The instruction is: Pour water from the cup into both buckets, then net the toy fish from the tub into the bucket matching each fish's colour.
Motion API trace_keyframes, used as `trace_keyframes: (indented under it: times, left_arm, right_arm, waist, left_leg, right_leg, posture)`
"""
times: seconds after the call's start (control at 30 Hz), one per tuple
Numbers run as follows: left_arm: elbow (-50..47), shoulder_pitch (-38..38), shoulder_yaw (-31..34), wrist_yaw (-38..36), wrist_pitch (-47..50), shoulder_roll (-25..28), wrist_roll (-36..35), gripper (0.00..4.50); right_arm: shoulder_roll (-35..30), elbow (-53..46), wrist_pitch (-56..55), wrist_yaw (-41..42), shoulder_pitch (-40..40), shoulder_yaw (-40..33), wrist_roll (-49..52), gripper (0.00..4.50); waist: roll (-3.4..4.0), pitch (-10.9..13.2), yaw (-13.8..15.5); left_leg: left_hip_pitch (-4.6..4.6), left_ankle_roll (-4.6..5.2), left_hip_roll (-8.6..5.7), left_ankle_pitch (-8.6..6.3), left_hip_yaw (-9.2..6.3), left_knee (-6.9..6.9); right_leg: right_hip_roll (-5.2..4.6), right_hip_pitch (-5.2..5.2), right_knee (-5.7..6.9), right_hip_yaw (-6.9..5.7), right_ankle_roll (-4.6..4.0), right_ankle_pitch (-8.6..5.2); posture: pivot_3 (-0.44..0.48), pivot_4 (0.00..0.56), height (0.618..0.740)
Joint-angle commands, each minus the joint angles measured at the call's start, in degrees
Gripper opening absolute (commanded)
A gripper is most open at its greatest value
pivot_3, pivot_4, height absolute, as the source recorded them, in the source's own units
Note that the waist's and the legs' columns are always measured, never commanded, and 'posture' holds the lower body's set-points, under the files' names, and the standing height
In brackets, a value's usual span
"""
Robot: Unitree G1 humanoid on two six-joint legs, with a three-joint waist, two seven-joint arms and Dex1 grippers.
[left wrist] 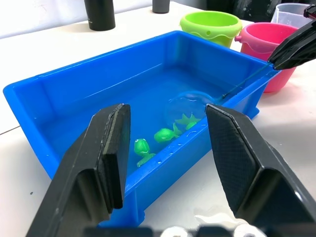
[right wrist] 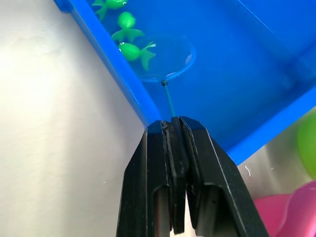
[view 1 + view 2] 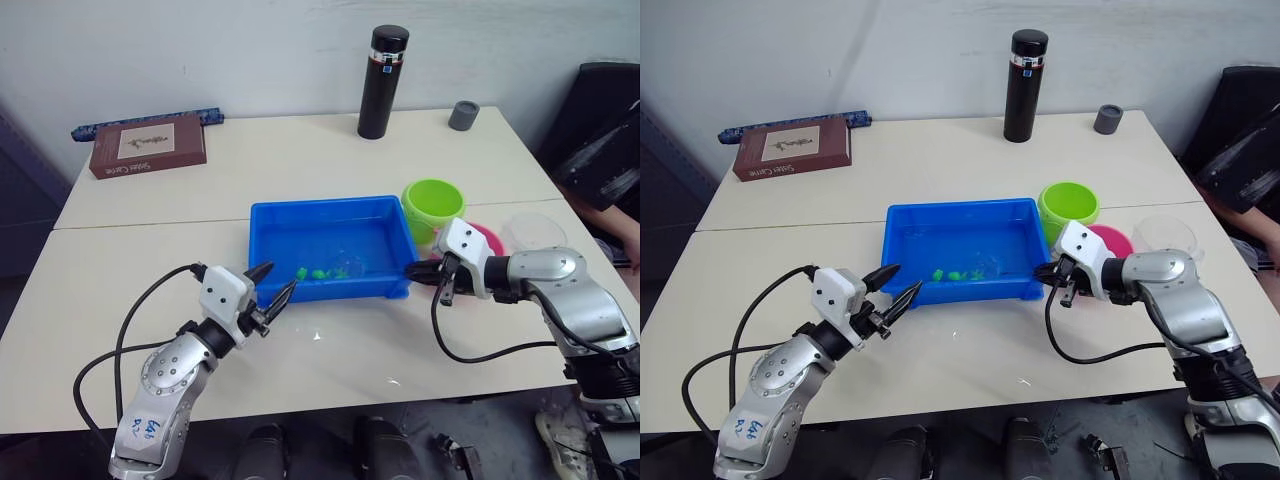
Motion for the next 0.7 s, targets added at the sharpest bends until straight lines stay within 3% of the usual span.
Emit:
trace_keyframes:
  times: [0.03, 0.43, 0.7]
  left_arm:
    - [-1.15, -0.72, -0.30, 0.10, 0.00, 0.22, -0.27, 2.67]
    - [-1.62, -1.40, -0.43, 0.70, 1.03, 0.01, -0.18, 2.67]
    - [-1.80, -1.27, -0.56, 1.16, 1.09, -0.14, -0.19, 2.67]
  right_arm:
    - [-1.99, -0.95, -6.10, 0.68, -0.50, 0.47, -2.61, 0.00]
    - [0.13, 3.20, -23.52, -0.47, -3.10, 4.38, -9.61, 0.00]
    - [1.77, 1.78, -22.77, 1.02, -3.13, 4.89, -9.37, 0.00]
  waist:
    - [0.00, 0.00, 0.00]
    - [0.00, 0.00, -0.07]
    - [0.00, 0.00, -0.01]
  left_leg:
    - [0.00, 0.00, -0.01, 0.00, 0.01, 0.00]
    - [0.01, 0.00, -0.01, 0.00, 0.02, 0.02]
    - [0.00, 0.00, 0.00, 0.00, 0.01, 0.02]
  right_leg:
    - [0.00, 0.00, 0.00, 0.00, 0.00, 0.00]
    - [0.05, -0.01, 0.01, 0.01, 0.01, 0.01]
    - [0.03, 0.00, 0.01, 0.01, 0.01, 0.01]
  posture:
    - [0.000, 0.150, 0.740]
    - [0.000, 0.150, 0.740]
    - [0.000, 0.150, 0.740]
